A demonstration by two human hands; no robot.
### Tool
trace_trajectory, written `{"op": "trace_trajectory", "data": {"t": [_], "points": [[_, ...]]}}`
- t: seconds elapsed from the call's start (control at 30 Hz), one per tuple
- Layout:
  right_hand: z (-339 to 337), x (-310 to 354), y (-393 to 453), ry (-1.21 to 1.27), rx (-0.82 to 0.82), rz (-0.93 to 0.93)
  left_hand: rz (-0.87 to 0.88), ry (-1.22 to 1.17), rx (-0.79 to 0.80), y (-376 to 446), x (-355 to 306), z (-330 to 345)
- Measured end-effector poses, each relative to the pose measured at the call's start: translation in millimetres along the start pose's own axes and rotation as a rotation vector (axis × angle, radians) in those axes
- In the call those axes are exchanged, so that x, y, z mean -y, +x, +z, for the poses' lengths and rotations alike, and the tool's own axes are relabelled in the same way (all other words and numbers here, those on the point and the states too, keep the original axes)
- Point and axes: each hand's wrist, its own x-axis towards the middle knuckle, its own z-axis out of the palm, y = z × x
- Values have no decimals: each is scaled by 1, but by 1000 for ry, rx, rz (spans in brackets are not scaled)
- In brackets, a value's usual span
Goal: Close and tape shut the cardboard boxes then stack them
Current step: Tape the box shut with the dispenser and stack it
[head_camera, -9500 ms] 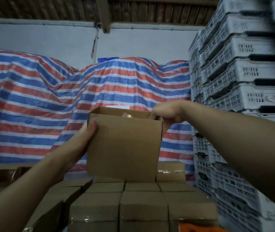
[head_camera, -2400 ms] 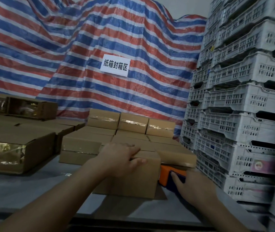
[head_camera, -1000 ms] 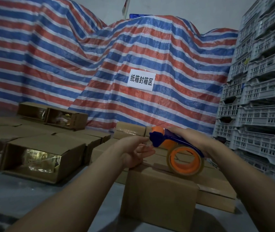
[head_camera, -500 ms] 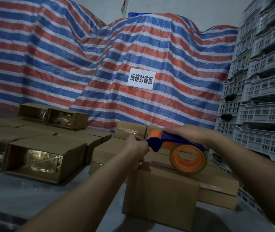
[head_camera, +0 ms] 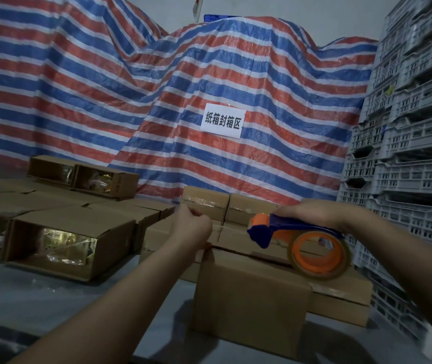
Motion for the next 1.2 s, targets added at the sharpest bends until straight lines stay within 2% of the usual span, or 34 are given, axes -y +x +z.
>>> {"op": "trace_trajectory", "data": {"t": [0.07,0.23,0.47,0.67,1.2], "points": [[2,7,3,-58,5,2,127,151,7,0,6,-8],[5,28,10,-126,57,30,191,262,2,-7,16,-19],[10,43,14,-228,75,59,77,81,32,-3,26,-26],[13,49,18,-218,143,76,-12,34,46,2,34,-29],[15,49,28,-177,191,74,-86,351,181,2,56,-26]]}}
